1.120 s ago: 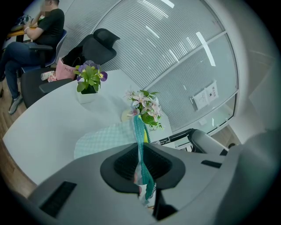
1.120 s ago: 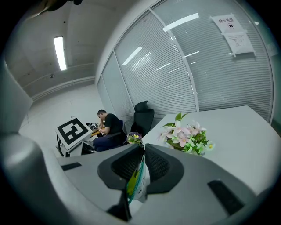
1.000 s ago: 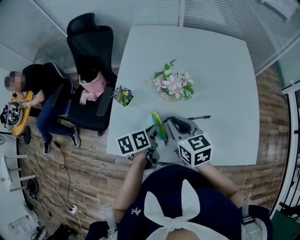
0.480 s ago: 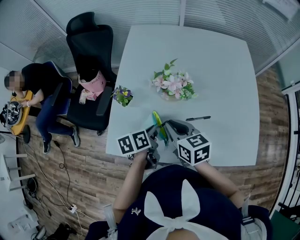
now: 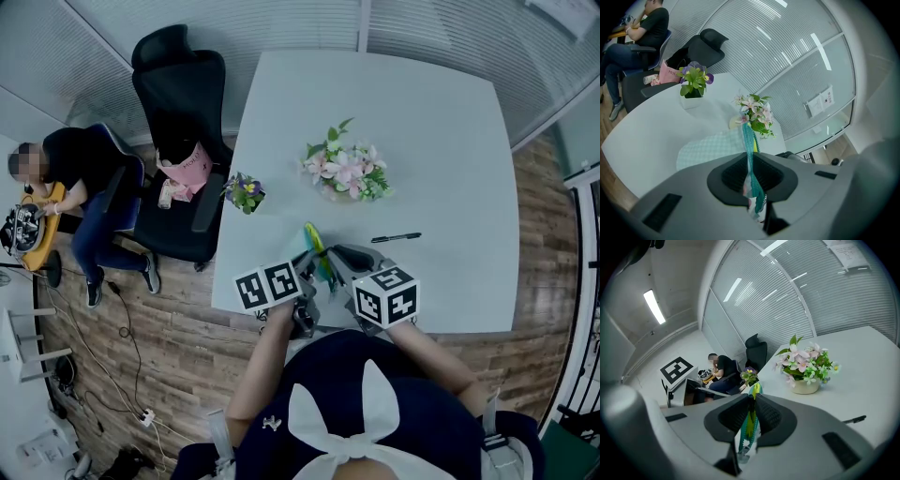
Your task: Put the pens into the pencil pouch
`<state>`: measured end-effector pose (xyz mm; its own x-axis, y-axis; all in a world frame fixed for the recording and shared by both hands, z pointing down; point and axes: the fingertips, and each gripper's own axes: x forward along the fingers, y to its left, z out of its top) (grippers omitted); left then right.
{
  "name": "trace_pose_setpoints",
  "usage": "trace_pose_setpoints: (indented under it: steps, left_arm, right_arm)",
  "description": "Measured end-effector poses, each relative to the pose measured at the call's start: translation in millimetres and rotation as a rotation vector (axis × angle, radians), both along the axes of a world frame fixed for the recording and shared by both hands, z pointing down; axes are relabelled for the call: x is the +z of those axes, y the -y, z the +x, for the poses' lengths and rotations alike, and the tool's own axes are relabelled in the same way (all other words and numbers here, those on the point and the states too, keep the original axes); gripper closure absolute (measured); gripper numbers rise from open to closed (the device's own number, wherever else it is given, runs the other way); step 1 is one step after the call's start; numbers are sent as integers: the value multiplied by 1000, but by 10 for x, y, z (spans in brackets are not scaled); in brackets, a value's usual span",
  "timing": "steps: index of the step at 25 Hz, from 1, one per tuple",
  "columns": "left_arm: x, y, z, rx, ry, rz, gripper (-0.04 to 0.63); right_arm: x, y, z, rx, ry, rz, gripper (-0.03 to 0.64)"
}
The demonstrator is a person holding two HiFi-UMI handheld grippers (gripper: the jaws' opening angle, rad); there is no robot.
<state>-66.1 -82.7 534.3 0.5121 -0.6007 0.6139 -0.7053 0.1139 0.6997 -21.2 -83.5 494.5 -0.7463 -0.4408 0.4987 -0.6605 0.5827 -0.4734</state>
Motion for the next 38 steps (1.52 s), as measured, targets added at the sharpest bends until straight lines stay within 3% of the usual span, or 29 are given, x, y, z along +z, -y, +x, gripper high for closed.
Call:
trace_pose_setpoints:
  steps: [23,38]
  left_arm:
    - [22,1,52,18,2,-4,546]
    - [66,-6,50,23,10,-17,546]
  right_arm:
    - [359,-130,-26,-67,-49,-90,558]
    - [363,-191,-63,-126,-65,-66,518]
